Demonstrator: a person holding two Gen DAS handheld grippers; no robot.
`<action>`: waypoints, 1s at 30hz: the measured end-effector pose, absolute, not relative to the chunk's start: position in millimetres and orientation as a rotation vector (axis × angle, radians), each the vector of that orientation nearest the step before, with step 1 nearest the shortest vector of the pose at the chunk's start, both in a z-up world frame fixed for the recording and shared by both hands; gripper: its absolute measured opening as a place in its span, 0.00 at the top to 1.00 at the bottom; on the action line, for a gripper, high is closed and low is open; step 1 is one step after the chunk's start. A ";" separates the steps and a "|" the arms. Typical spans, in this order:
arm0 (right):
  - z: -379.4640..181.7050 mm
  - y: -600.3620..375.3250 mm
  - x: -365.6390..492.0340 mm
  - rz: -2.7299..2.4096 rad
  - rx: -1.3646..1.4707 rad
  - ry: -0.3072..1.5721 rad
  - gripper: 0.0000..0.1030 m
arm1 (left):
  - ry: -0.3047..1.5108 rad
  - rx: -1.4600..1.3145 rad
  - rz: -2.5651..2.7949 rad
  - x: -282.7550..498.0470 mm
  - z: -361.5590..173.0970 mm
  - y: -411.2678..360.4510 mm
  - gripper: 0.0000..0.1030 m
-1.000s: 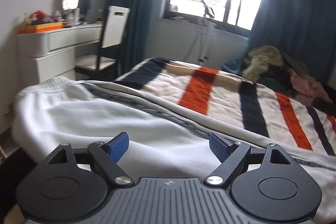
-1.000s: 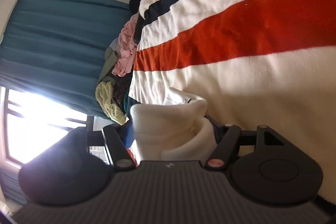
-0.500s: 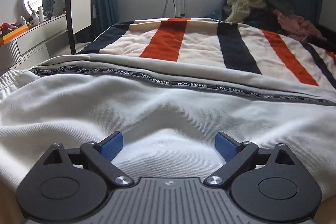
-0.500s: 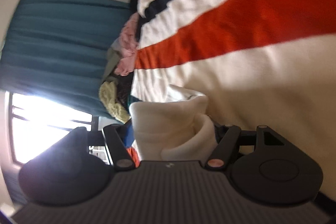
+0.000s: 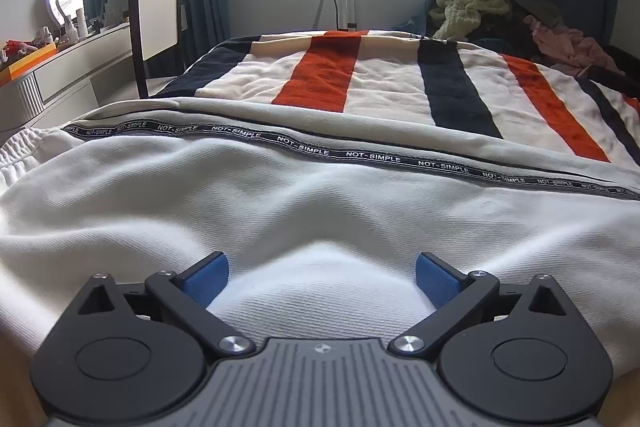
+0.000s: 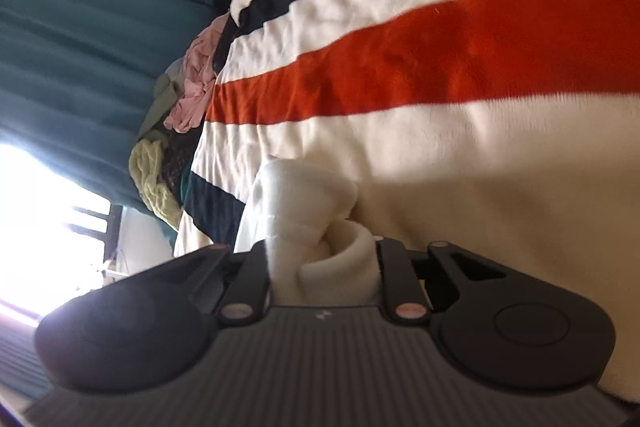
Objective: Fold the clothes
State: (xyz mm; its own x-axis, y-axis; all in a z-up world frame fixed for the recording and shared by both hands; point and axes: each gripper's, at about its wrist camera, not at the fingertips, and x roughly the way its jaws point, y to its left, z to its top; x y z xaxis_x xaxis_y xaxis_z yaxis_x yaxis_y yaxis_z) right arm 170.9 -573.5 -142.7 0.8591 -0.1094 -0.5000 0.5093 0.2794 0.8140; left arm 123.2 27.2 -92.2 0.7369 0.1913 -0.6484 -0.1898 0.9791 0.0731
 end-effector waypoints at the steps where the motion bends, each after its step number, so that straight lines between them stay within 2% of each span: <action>1: -139.0 -571.6 171.9 -0.424 1.197 0.382 0.84 | 0.709 0.005 0.213 122.5 -91.3 27.0 0.02; 9: -88.2 -537.8 182.2 -0.347 0.897 0.291 0.84 | 0.624 -0.013 0.245 110.7 -69.8 36.7 0.04; 12: -56.8 -508.2 183.3 -0.289 0.697 0.234 0.84 | 0.584 -0.074 0.253 106.2 -58.9 47.1 0.04; 21: -12.5 -309.5 167.0 0.006 0.065 0.071 0.85 | 0.437 -0.141 0.330 94.3 -30.5 69.5 0.04; 25: -42.4 -212.7 161.5 0.194 -0.121 0.114 0.85 | 0.399 -0.208 0.358 88.8 -22.5 89.1 0.04; 30: -122.3 -130.0 162.4 0.420 -0.288 0.385 0.85 | 0.424 -0.356 0.344 86.4 -25.5 110.7 0.04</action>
